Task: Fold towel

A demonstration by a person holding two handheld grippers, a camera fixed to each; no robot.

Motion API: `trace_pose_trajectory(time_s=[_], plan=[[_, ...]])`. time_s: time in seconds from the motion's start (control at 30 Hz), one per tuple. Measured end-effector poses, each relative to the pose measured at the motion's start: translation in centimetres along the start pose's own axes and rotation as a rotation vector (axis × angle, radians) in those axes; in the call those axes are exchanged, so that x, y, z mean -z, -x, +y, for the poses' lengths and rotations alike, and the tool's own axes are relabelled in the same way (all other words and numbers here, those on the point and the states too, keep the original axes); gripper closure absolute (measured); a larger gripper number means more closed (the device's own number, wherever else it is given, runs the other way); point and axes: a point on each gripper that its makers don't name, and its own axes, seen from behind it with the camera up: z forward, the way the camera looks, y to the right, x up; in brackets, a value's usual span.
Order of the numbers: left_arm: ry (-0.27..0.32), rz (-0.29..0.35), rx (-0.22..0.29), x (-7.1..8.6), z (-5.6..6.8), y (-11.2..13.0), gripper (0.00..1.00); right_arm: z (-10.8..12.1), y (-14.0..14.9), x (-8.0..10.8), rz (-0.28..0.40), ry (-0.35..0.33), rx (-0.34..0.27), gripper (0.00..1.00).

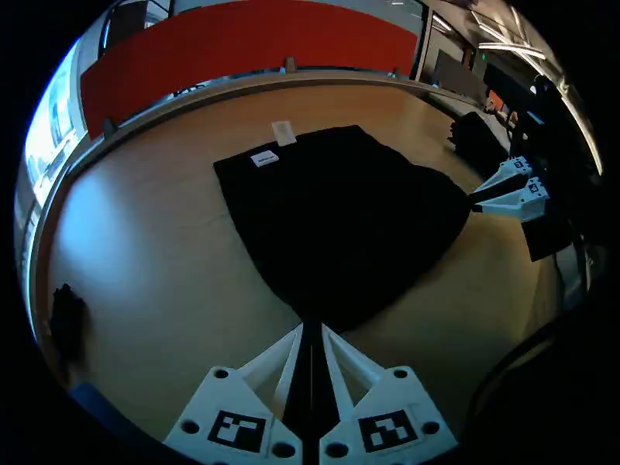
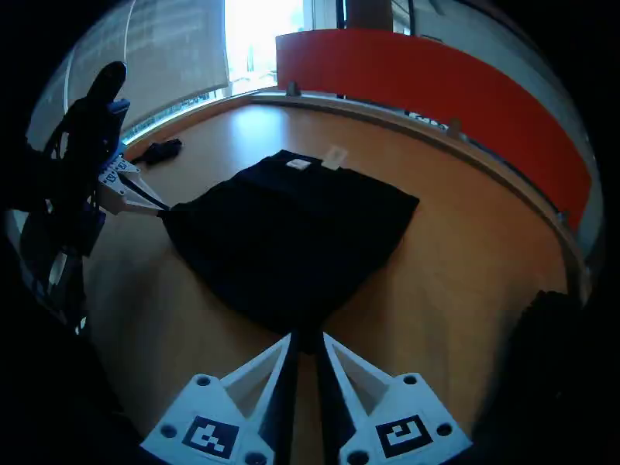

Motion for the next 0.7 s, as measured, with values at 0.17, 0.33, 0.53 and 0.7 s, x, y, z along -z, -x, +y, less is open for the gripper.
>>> trace_pose_trajectory(time_s=[0.17,0.33,0.53,0.7], plan=[[0.006,0.001,0.019,0.7,0.2,0.0,1.00,-0.3,-0.1,0.5,0.001,-0.001,0.000,0.86],[0.008,-0.007,0.034,1.4,0.5,0.6,0.99,-0.7,0.2,0.9,-0.002,-0.002,-0.002,0.86],[0.016,-0.021,0.053,2.3,1.3,1.7,1.00,-1.5,0.9,1.7,-0.014,-0.008,-0.005,0.86],[0.026,-0.027,0.072,3.3,2.1,2.6,1.00,-2.4,1.7,2.7,-0.024,-0.013,-0.010,0.86]])
